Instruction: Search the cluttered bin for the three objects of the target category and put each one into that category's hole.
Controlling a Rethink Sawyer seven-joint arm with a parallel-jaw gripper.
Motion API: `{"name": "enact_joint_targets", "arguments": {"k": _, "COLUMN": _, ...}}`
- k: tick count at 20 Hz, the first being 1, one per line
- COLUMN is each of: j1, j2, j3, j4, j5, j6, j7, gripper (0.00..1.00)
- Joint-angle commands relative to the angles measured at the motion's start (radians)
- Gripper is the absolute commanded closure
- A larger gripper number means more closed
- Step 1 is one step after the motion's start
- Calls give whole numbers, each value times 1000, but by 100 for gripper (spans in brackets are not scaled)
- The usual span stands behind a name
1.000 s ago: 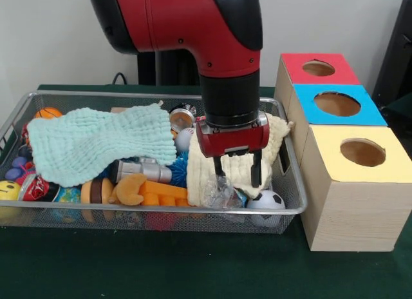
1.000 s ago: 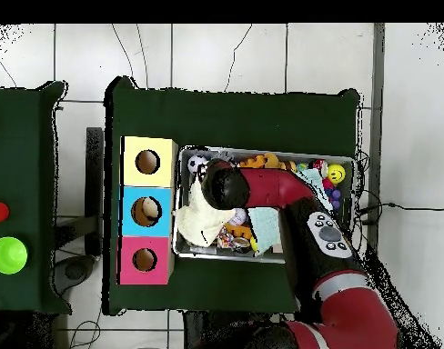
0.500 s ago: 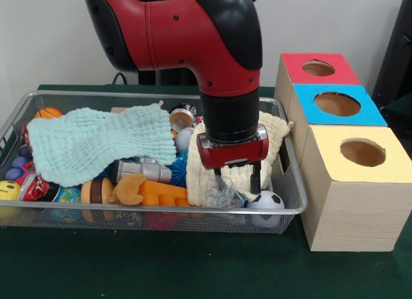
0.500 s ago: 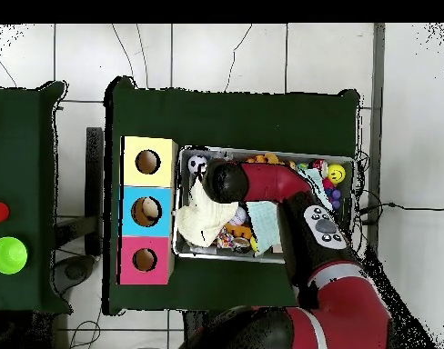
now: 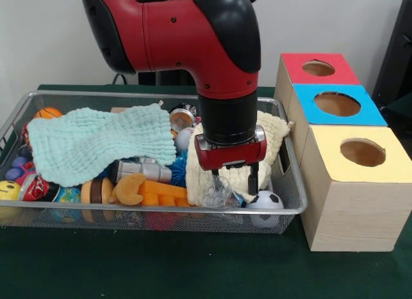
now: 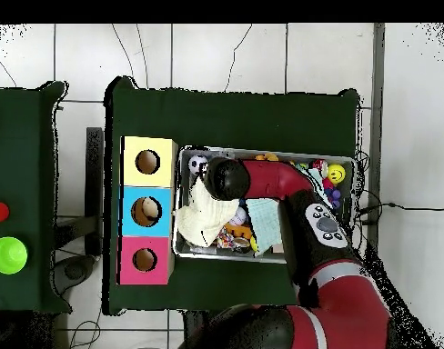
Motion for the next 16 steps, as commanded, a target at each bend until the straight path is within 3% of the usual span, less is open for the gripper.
{"name": "enact_joint_targets", "arguments": {"k": 1, "j1": -32, "j2": 79, "j3": 90, "j4": -97, "j5": 13, "j6": -38, "j7": 18, "gripper": 0}}
{"name": "enact_joint_targets", "arguments": {"k": 6, "j1": -62, "j2": 51, "j3": 111, "j4": -59, "j5": 14, "j6": -45, "j7": 8, "gripper": 0}}
{"name": "enact_joint_targets", "arguments": {"k": 11, "j1": -64, "j2": -25, "j3": 117, "j4": -25, "j5": -6, "j6": 5, "j7": -26, "gripper": 0}}
{"name": "enact_joint_targets", "arguments": {"k": 16, "j1": 1, "j2": -112, "j3": -9, "j4": 29, "j5": 39, "j6": 10, "j7": 176, "gripper": 0}}
